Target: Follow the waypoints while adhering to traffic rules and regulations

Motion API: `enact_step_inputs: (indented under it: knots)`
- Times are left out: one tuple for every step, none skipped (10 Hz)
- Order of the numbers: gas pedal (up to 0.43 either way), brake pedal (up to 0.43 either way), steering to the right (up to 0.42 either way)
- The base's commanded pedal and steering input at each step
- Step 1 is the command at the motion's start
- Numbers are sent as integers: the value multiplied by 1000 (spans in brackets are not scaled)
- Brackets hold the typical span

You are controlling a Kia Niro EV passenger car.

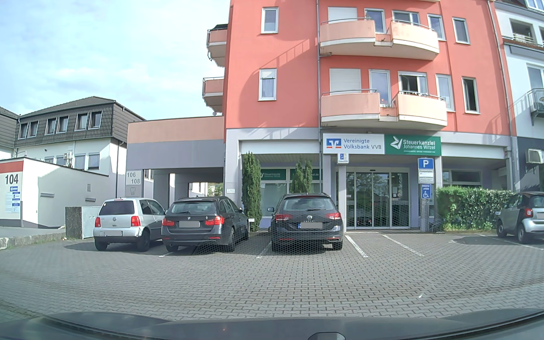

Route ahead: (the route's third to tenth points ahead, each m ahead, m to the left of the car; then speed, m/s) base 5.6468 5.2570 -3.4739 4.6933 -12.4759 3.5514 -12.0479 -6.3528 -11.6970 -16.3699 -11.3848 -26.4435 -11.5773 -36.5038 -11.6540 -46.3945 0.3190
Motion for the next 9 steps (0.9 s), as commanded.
enact_step_inputs:
  knots:
    - [157,0,-14]
    - [157,0,-14]
    - [157,0,-14]
    - [157,0,-14]
    - [157,0,-14]
    - [157,0,-14]
    - [157,0,-16]
    - [157,0,-23]
    - [157,0,-33]
